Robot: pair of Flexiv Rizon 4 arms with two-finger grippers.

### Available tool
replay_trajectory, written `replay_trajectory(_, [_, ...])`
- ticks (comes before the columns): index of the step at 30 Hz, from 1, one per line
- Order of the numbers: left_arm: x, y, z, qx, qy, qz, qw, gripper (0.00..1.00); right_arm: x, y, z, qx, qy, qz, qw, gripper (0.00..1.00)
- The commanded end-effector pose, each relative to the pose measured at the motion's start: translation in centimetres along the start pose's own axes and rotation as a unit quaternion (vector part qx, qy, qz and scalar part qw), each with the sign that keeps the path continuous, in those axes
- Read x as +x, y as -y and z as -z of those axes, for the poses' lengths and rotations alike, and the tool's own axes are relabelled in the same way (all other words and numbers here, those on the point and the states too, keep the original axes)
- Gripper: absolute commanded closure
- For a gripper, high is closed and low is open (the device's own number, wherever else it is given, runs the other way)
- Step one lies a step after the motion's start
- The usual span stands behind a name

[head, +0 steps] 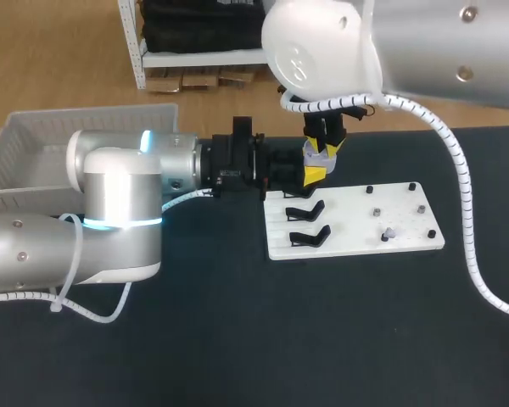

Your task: Pick up each earbud case from the left stands, insert the matching earbuds, close the lid, and place the case in the box.

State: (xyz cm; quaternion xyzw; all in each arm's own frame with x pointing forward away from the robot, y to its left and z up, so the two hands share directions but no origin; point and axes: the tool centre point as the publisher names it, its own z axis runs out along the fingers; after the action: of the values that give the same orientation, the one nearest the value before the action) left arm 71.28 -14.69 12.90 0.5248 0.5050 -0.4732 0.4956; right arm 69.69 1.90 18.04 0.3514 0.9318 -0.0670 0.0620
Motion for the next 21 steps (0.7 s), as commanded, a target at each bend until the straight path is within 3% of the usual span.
replay_trajectory(1, [0.08,0.2,0.0,-0.005,0.002,-0.002,1.0,1.0,0.03,0.23,-0.35,-0.002,-0.002,0.001,1.0,1.0])
replay_trajectory(15, [0.08,0.2,0.0,-0.005,0.002,-0.002,1.0,1.0,0.35,-0.04,-0.93,0.001,-0.011,0.01,1.0,1.0])
replay_trajectory(18, [0.08,0.2,0.0,-0.005,0.002,-0.002,1.0,1.0,0.38,0.05,-0.94,0.002,-0.012,0.01,1.0,0.67])
replay_trajectory(21, [0.08,0.2,0.0,-0.005,0.002,-0.002,1.0,1.0,0.41,0.17,-0.88,0.002,-0.011,0.01,1.0,0.62])
